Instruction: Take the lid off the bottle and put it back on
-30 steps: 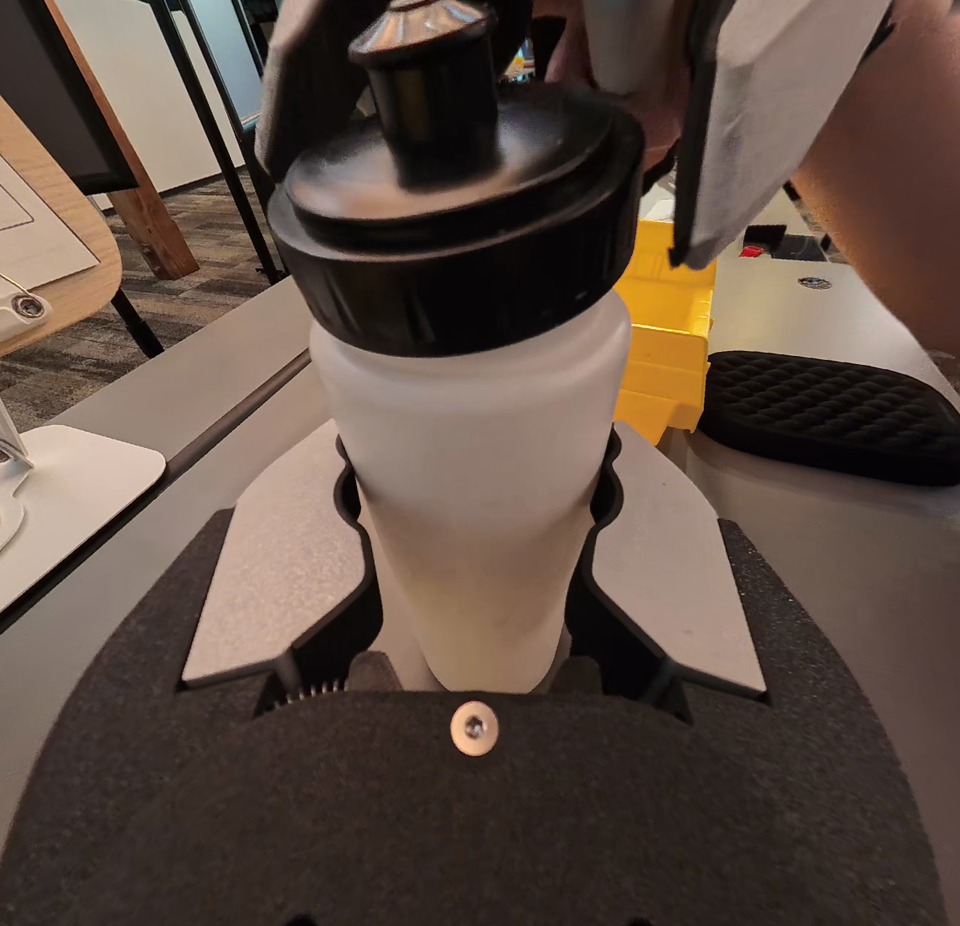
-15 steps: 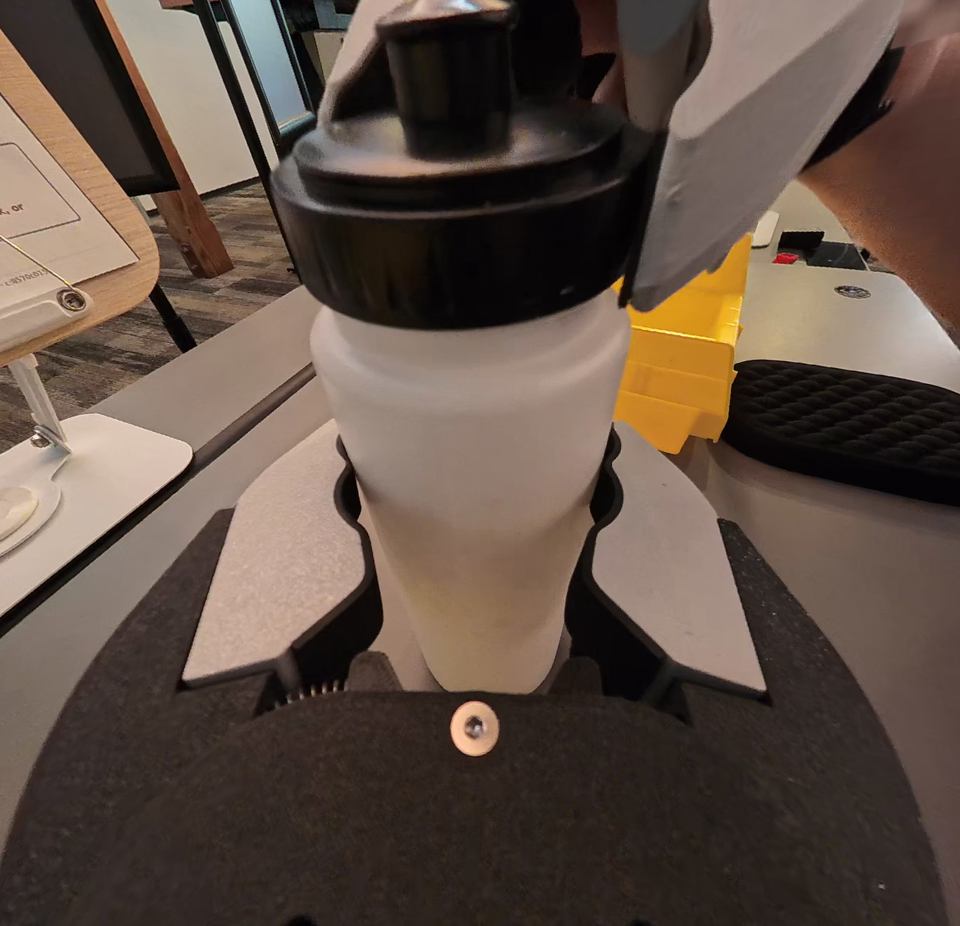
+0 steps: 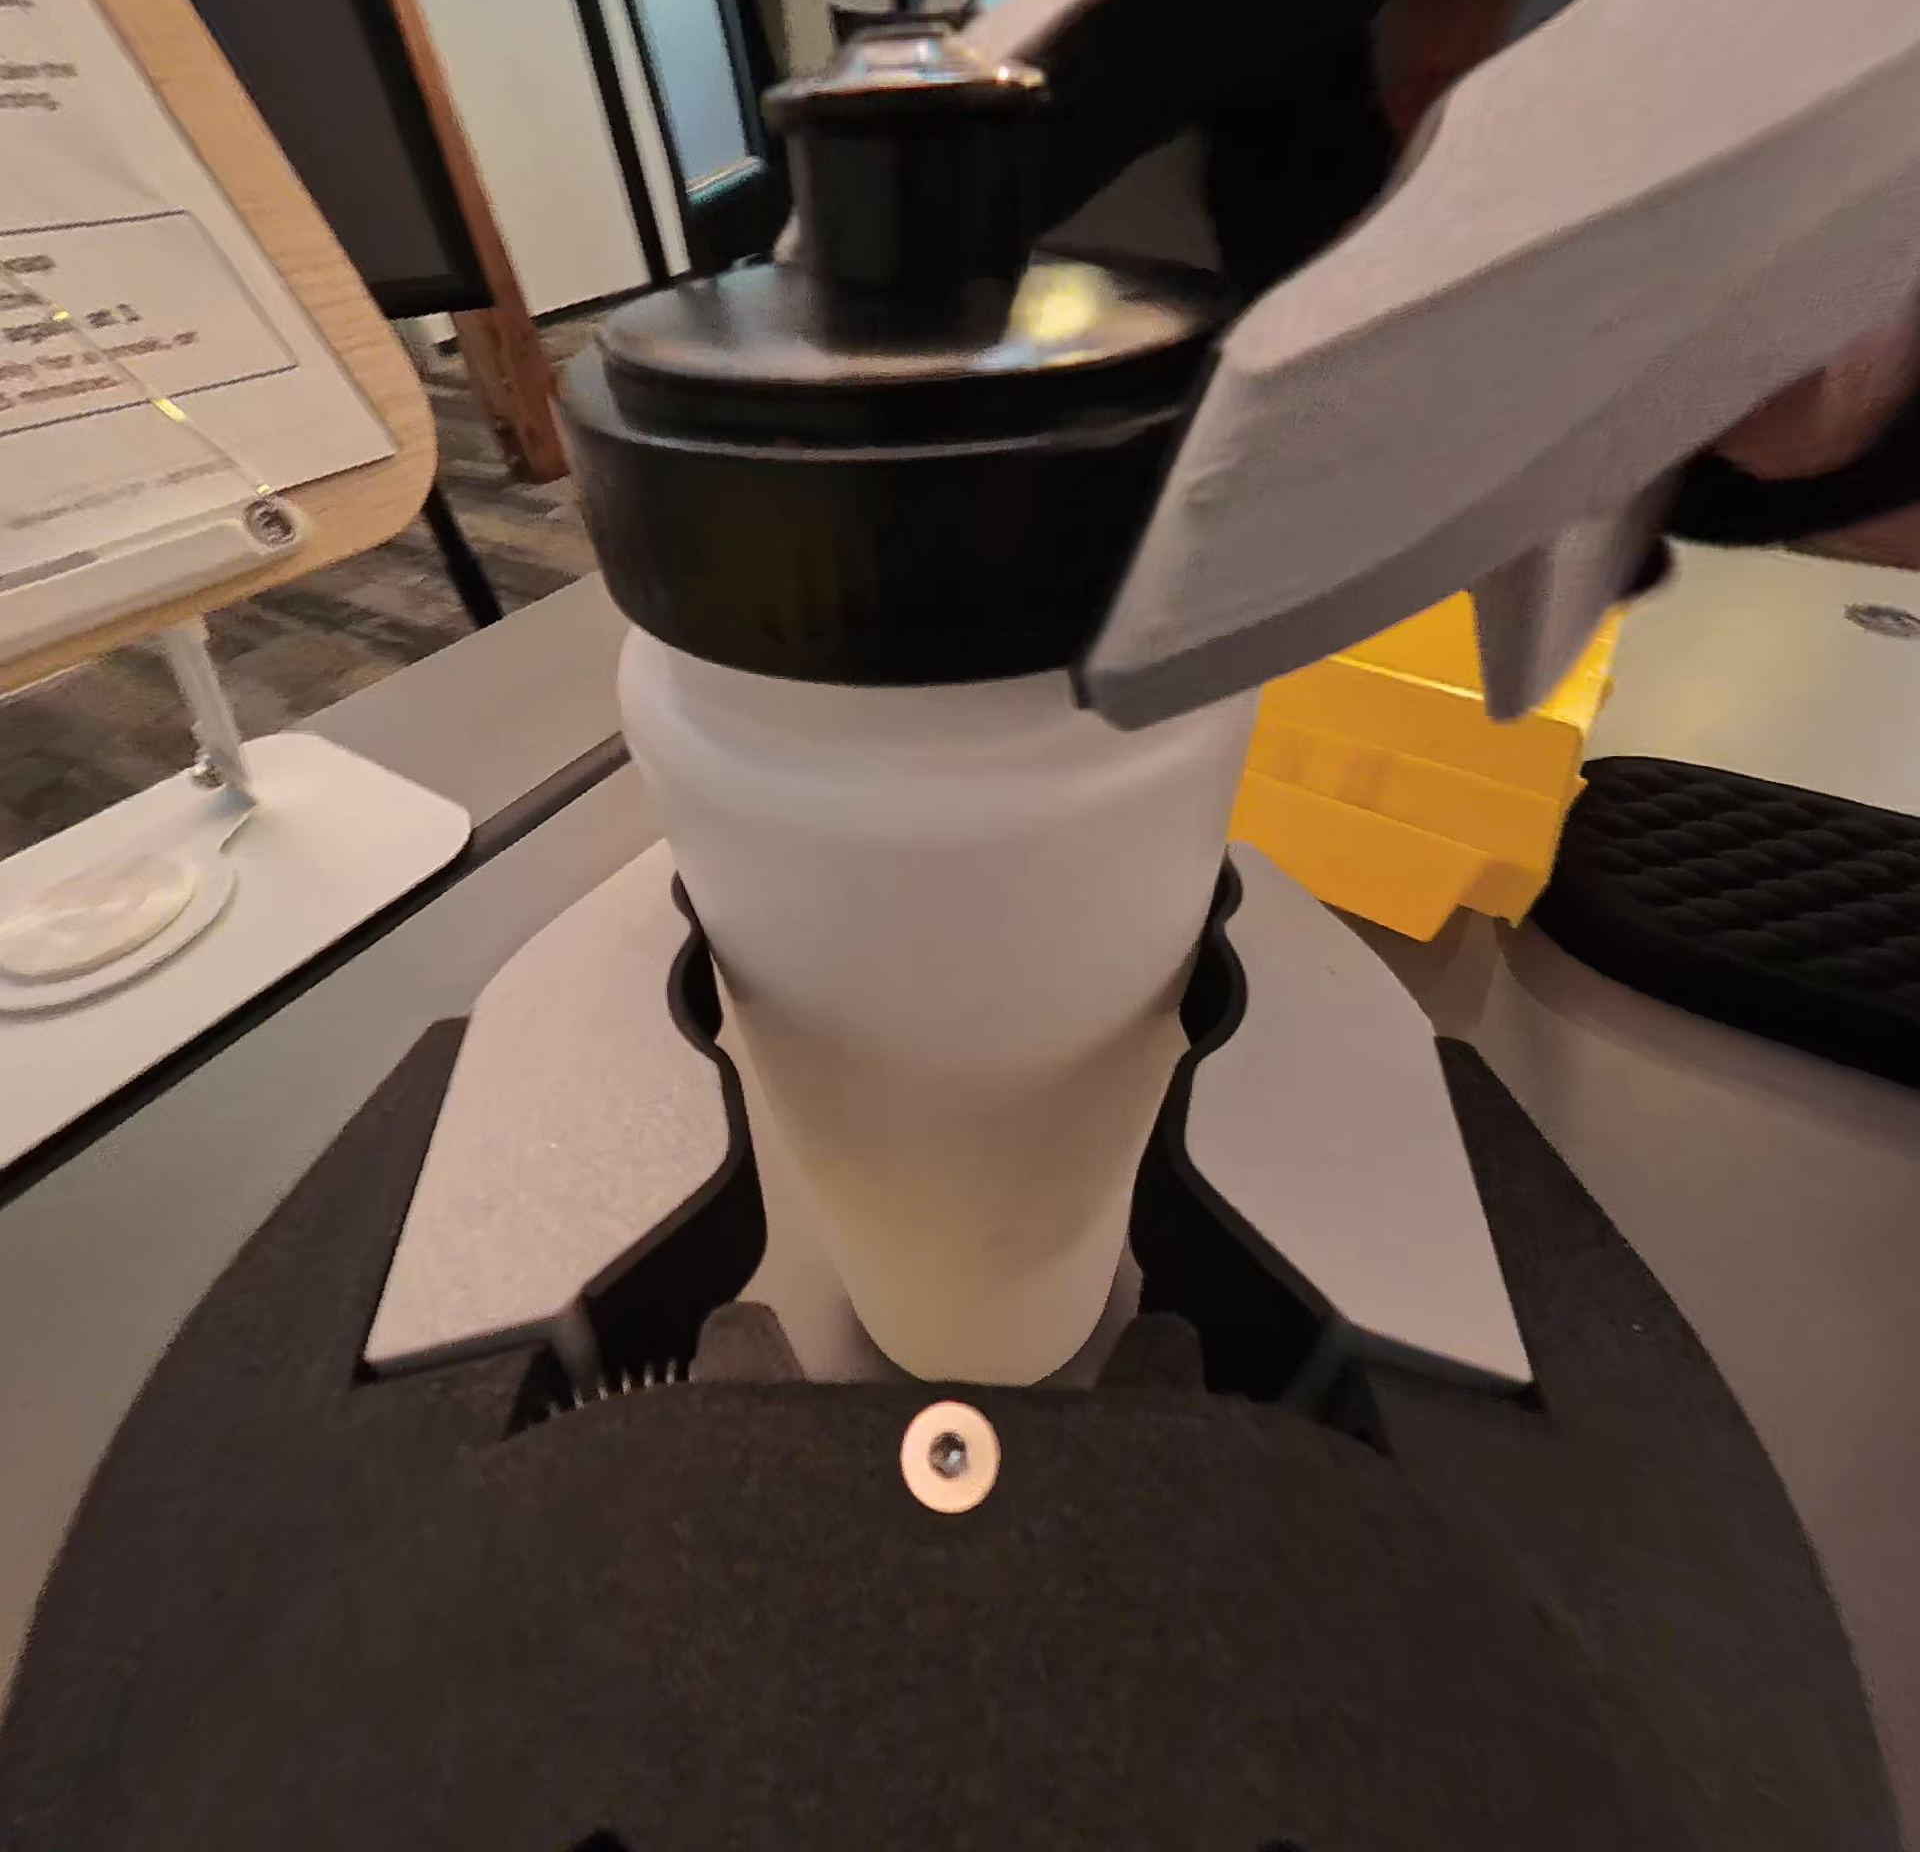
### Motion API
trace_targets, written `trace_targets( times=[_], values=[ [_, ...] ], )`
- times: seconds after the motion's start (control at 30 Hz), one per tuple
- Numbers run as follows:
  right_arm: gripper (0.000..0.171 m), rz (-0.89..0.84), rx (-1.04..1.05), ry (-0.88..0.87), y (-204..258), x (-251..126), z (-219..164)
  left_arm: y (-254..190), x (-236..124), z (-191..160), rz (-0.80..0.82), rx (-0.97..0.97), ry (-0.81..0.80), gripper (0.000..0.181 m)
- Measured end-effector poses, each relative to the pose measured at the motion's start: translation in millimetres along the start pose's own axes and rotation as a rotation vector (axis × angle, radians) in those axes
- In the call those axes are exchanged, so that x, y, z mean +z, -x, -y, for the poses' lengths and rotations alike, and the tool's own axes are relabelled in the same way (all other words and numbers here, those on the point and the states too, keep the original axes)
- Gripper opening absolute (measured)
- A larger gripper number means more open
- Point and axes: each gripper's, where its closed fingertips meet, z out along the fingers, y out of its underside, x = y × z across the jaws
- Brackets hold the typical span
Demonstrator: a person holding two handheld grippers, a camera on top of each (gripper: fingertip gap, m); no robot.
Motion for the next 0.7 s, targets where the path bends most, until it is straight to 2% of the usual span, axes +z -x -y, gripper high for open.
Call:
trace_targets(
  times=[0.1,0.17,0.23,0.37,0.5,0.6,0.7],
  values=[
    [0.073,-0.166,0.046,-0.022,-3,0,0,2,0,0,0.062,-0.007,0.003,0.088],
    [0.075,-0.166,-0.045,0.023,-1,0,-3,0,0,0,0.046,0.009,0.002,0.088],
    [0.085,-0.076,-0.119,0.016,5,-2,0,-3,0,0,0.009,0.029,-0.007,0.088],
    [0.084,0.095,-0.163,0.011,4,-7,9,-10,0,1,-0.073,0.049,-0.021,0.089],
    [0.074,0.269,-0.148,0.071,15,-6,4,-15,0,1,-0.127,0.065,-0.023,0.089],
    [0.073,0.228,-0.120,0.051,12,-4,6,-12,0,1,-0.101,0.054,-0.015,0.089],
    [0.073,0.065,-0.012,-0.004,4,-1,8,-6,2,0,-0.014,0.020,0.014,0.089]
  ],
)
